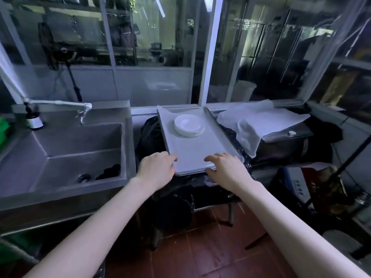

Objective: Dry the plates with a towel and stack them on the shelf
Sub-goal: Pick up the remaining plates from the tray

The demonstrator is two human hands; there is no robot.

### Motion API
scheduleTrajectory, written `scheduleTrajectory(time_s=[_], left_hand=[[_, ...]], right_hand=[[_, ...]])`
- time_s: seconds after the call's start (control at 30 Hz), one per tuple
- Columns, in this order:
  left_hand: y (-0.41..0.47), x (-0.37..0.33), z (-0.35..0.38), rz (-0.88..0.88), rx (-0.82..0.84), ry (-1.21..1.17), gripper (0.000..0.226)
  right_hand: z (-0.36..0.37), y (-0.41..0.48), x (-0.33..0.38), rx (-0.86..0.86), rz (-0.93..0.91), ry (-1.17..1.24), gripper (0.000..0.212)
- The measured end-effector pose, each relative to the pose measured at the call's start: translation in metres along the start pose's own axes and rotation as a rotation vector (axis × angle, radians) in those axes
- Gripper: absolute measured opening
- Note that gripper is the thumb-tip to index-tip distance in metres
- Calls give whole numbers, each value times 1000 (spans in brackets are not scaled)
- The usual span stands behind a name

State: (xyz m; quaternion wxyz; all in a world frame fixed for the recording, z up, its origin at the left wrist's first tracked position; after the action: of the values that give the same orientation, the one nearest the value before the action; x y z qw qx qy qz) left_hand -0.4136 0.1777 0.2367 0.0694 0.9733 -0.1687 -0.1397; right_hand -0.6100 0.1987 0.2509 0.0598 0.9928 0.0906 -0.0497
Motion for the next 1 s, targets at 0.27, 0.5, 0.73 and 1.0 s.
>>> scheduleTrajectory(time_s=[0.27, 0.5, 0.73, 1.0], left_hand=[[183, 66, 39, -39, 24, -114, 35], [298, 95, 87, -90, 78, -196, 37], [394, 127, 157, -274, 85, -458, 51], [463, 168, 224, -597, 88, -688, 77]], right_hand=[[39, 172, -54, 76, 58, 9, 42], [93, 287, -104, 100, 91, 73, 45], [168, 410, -150, 180, 36, 216, 57], [263, 505, -181, 353, 93, 402, 72]])
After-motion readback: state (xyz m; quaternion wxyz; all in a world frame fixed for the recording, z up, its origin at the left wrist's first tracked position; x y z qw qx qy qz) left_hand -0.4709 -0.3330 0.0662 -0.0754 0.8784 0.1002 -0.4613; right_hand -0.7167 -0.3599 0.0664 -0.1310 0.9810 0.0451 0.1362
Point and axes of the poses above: each hand's wrist, its own y-axis towards the middle knuckle, its own z-axis out of the palm, x = y × z, the point moved 4 cm from there along y, towards the middle knuckle, and after that the axes turned 10 degrees about -y, right-handed, at the moved point
